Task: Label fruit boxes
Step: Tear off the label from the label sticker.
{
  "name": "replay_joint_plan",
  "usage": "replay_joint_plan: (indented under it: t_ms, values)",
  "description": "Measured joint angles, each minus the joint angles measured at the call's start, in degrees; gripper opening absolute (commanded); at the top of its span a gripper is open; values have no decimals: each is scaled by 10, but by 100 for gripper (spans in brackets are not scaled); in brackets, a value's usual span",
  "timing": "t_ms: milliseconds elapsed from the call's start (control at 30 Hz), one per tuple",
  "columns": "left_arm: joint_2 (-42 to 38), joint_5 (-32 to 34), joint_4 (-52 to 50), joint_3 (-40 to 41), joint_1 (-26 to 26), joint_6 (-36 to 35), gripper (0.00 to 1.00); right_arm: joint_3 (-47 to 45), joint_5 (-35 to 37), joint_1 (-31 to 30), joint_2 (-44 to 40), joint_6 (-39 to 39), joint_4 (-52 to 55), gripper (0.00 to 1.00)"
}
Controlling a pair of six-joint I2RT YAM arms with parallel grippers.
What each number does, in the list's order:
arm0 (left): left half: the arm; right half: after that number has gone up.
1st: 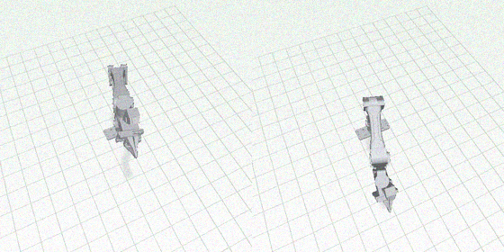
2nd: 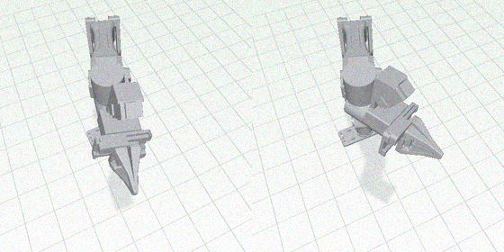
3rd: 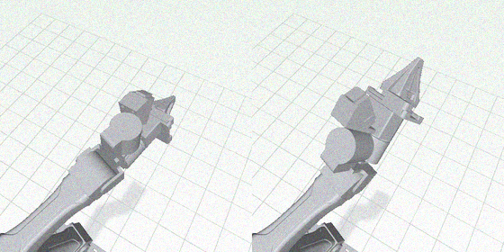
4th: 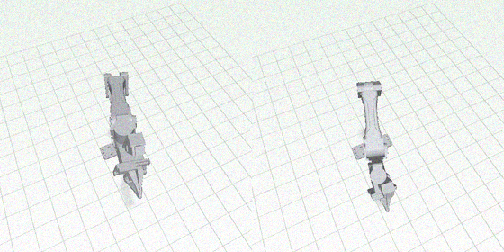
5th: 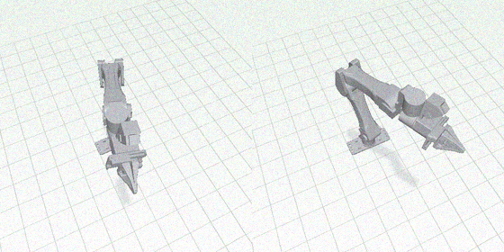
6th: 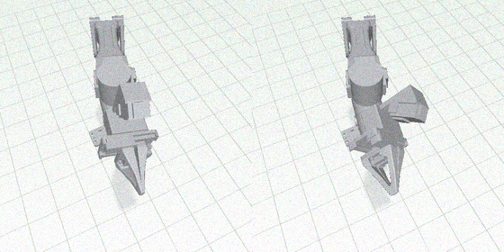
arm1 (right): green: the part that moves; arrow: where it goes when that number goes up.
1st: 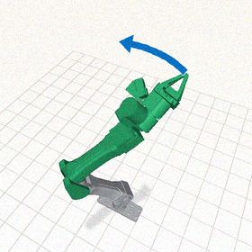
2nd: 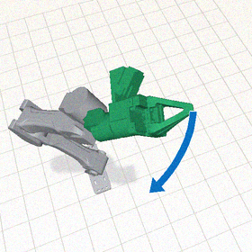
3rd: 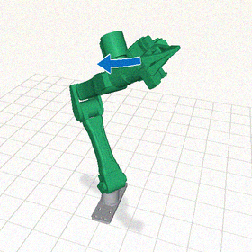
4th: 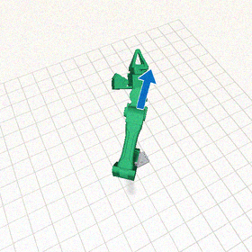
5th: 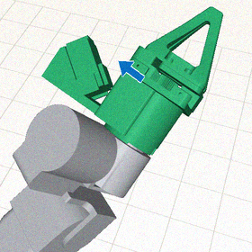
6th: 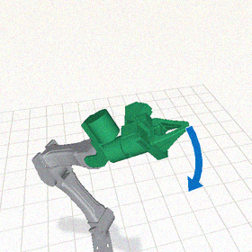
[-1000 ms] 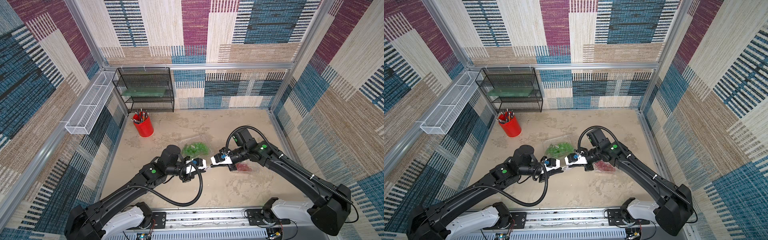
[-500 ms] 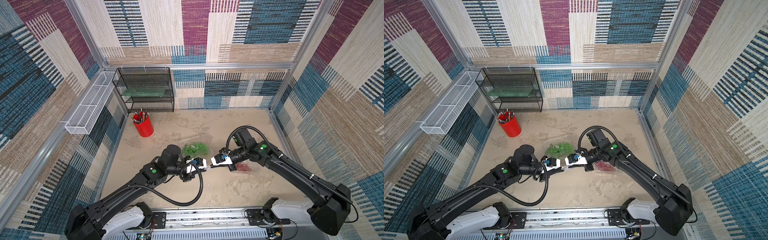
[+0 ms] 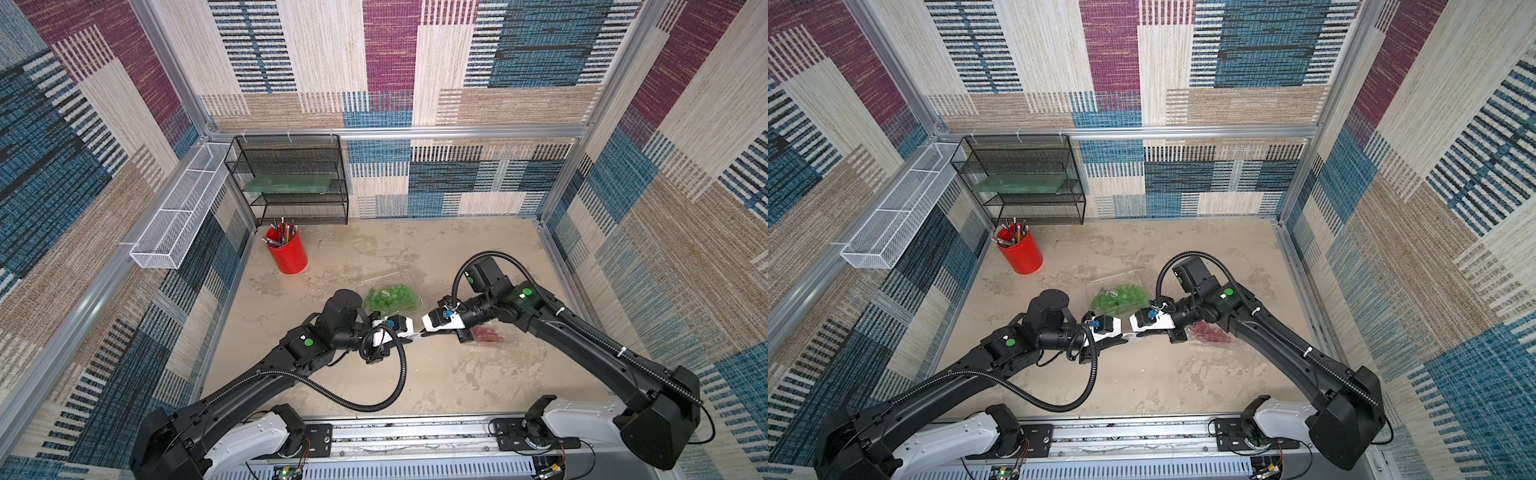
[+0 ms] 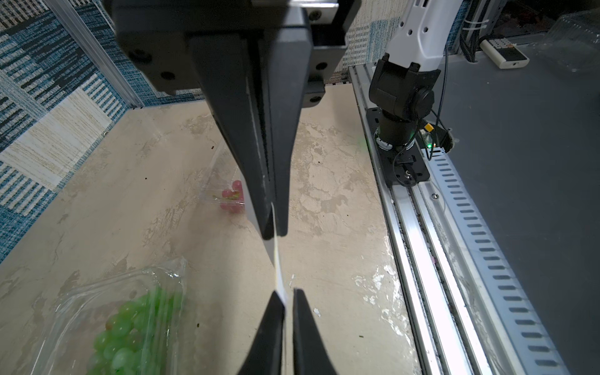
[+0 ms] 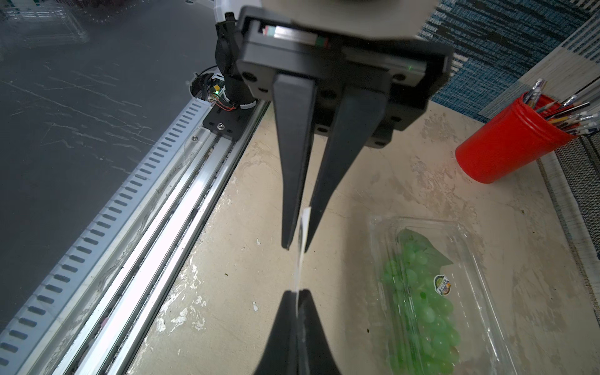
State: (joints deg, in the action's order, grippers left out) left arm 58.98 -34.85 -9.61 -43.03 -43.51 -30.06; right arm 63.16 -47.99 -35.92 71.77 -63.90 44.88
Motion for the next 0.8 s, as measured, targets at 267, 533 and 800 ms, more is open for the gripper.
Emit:
replay_joint_plan:
  t_ms: [267,533,800]
  values:
    - [2,0,0,-2,0,1,0,0,-1,2,0,-2,0,0]
    - [-7,34,47,16,0,64,0,-12,1,31,-28,39,-28,36]
    - [-9,115,176,84,-2,220,0,-125,35,65,-165,176,-184,42]
